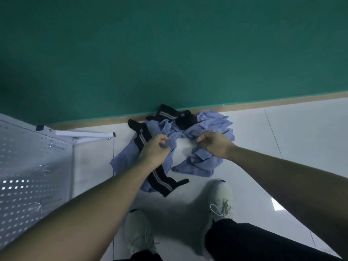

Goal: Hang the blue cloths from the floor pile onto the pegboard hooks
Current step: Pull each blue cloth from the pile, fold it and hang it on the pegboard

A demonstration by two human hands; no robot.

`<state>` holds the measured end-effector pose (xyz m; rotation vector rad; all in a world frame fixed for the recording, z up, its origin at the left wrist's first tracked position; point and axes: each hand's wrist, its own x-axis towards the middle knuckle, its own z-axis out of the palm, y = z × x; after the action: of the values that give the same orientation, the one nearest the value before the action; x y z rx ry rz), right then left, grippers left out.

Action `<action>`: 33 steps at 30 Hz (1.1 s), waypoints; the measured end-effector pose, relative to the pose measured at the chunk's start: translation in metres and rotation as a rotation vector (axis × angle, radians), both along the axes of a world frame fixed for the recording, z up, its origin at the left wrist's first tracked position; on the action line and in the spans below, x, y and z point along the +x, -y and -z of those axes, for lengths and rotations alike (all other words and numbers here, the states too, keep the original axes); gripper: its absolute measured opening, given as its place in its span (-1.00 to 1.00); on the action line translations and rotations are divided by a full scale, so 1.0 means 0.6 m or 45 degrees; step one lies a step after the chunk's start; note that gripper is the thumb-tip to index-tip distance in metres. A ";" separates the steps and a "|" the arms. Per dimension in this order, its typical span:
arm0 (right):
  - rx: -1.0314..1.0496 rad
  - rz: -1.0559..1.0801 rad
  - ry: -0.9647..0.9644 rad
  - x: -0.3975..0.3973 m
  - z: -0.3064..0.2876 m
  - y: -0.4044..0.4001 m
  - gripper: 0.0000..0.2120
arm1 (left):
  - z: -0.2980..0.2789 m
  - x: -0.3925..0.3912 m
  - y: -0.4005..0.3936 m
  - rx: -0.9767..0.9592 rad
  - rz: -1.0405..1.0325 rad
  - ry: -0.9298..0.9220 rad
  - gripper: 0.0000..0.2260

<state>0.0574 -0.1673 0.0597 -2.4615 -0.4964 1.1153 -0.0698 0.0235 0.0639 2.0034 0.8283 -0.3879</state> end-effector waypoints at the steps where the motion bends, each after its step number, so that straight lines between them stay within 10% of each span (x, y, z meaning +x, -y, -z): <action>1: -0.020 -0.020 -0.013 0.006 0.028 0.007 -0.87 | 0.025 0.008 0.008 -0.026 0.030 -0.020 -0.70; 11: -0.279 -0.254 0.207 0.026 0.173 0.044 -0.45 | 0.201 0.065 0.079 -0.259 -0.023 -0.101 -0.80; 15: -0.443 -0.245 0.249 0.028 0.209 0.034 -0.75 | 0.225 0.068 0.092 -0.286 -0.006 -0.121 -0.79; 26: 0.542 0.349 0.074 0.018 0.021 -0.013 -0.91 | 0.089 0.058 0.073 -0.336 0.253 0.075 -0.43; 33: 0.756 0.570 -0.016 -0.007 -0.172 -0.034 -0.80 | -0.080 0.022 0.054 -0.084 0.173 0.293 -0.91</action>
<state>0.0533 -0.1469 0.1627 -1.9086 -0.2089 0.6751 -0.0566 -0.0088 0.1118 2.0032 0.5318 -0.2521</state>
